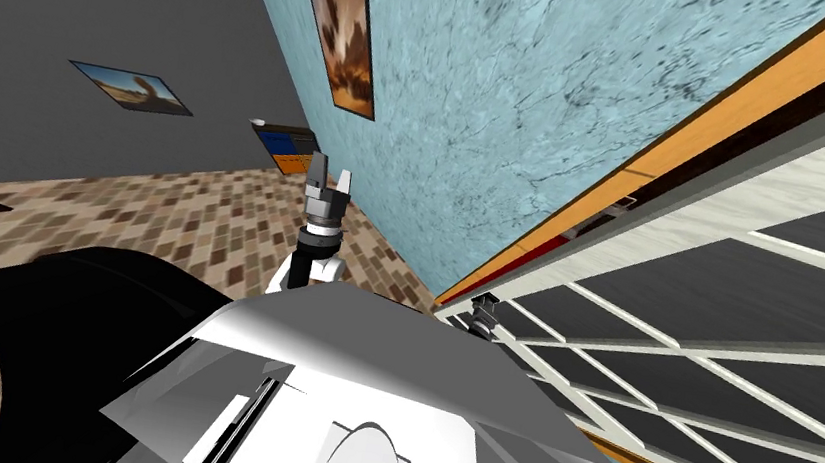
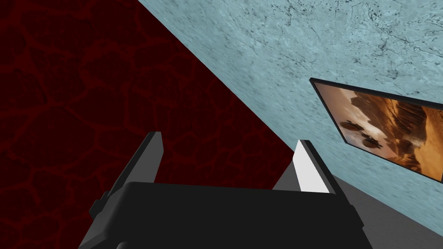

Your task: Pull the door open

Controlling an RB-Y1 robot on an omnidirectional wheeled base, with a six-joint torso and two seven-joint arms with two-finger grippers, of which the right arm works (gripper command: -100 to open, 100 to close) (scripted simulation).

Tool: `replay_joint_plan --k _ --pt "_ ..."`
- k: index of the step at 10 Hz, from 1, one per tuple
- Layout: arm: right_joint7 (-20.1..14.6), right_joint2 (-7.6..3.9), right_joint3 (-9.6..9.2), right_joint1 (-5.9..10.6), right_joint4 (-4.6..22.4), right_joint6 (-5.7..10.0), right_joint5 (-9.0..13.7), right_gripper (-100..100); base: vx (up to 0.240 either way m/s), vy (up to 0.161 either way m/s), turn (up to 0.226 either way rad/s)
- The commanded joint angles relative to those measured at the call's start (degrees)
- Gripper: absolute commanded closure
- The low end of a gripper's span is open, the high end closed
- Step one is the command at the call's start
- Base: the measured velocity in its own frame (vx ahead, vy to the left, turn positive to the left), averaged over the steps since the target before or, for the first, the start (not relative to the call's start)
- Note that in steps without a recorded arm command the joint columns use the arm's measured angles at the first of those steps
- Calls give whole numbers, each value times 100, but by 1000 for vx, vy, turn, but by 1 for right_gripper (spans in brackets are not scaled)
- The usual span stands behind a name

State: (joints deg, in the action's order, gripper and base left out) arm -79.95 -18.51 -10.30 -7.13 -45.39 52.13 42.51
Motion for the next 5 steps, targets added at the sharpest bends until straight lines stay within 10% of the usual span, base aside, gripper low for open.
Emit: replay_joint_plan --k 1,5 --pt "-4 6 -3 10 -13 13 -2 100 0 0 0" --pt "-246 -170 -257 -103 -101 63 -121 100 -160 -11 75"
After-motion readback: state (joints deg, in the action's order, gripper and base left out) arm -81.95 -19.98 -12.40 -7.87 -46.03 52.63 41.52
